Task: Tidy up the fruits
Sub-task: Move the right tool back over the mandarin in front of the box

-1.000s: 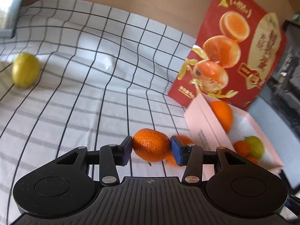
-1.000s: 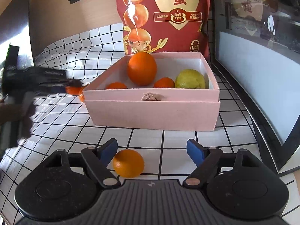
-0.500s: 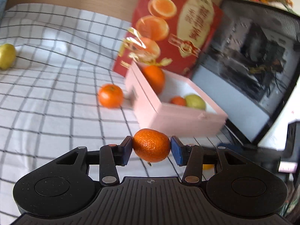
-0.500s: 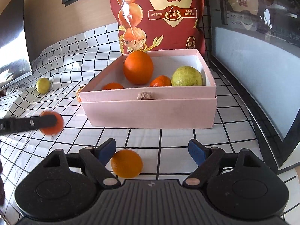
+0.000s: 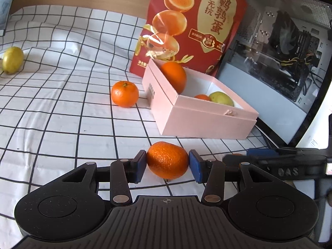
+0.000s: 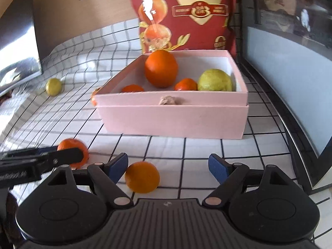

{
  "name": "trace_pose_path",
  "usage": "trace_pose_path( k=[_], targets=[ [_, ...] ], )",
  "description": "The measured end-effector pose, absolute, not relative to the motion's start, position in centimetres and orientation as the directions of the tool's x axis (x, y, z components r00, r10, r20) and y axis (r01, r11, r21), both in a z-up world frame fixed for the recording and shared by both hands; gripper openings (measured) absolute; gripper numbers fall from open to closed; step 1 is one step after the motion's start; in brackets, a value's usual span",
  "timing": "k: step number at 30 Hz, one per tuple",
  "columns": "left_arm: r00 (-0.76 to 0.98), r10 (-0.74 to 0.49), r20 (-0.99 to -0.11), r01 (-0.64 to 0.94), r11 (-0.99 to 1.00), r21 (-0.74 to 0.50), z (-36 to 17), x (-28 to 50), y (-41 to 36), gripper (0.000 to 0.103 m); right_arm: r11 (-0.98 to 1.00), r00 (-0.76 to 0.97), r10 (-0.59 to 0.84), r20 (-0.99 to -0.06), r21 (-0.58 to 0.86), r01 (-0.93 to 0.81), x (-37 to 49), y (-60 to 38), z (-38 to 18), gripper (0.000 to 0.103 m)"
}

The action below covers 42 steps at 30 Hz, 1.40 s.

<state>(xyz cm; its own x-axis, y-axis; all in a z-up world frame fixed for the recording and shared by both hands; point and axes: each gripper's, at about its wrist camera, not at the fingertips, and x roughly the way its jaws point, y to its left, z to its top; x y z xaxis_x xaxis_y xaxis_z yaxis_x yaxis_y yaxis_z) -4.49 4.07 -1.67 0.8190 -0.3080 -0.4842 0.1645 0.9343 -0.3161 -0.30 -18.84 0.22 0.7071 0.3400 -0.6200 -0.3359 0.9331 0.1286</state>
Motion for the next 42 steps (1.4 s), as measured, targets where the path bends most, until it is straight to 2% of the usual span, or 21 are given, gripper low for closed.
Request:
trace_pose_path(
  k=[4, 9, 16, 18, 22, 26, 37, 42],
  targets=[
    [0.817, -0.310, -0.486, 0.161, 0.932, -0.324, -1.7, -4.4, 4.1, 0.050, 0.916, 0.682, 0.362, -0.635, 0.107, -0.387, -1.5, -18.5, 0.1, 0.085],
    [0.821, -0.306, -0.483, 0.157, 0.932, -0.326, -1.7, -4.5, 4.2, 0.050, 0.917, 0.688, 0.323, -0.650, 0.034, -0.398, -2.6, -18.0, -0.1, 0.085],
    [0.819, -0.310, -0.483, 0.156, 0.930, -0.332, -1.8, -4.5, 4.2, 0.050, 0.953, 0.747, 0.177, -0.640, -0.079, -0.293, -3.5, -20.0, -0.3, 0.085],
    [0.819, -0.309, -0.483, 0.156, 0.930, -0.332, -1.8, -4.5, 4.2, 0.050, 0.964, 0.759, 0.156, -0.632, -0.071, -0.257, -3.6, -21.1, -0.4, 0.086],
    [0.821, -0.308, -0.481, 0.156, 0.931, -0.331, -1.7, -4.6, 4.3, 0.050, 0.971, 0.750, 0.199, -0.631, 0.020, -0.240, -3.5, -22.6, -0.6, 0.090],
    [0.835, -0.285, -0.470, 0.133, 0.934, -0.331, -1.7, -4.9, 4.5, 0.050, 0.953, 0.715, 0.228, -0.661, 0.000, -0.304, -3.2, -22.0, -0.8, 0.103],
    [0.855, -0.251, -0.454, 0.111, 0.944, -0.312, -1.5, -5.4, 4.4, 0.050, 0.939, 0.689, 0.245, -0.682, -0.010, -0.345, -2.6, -21.8, -0.7, 0.103],
    [0.850, -0.256, -0.461, 0.107, 0.940, -0.324, -1.6, -5.3, 4.6, 0.050, 0.899, 0.623, 0.328, -0.710, 0.033, -0.436, -1.8, -19.8, -0.1, 0.099]
  ],
)
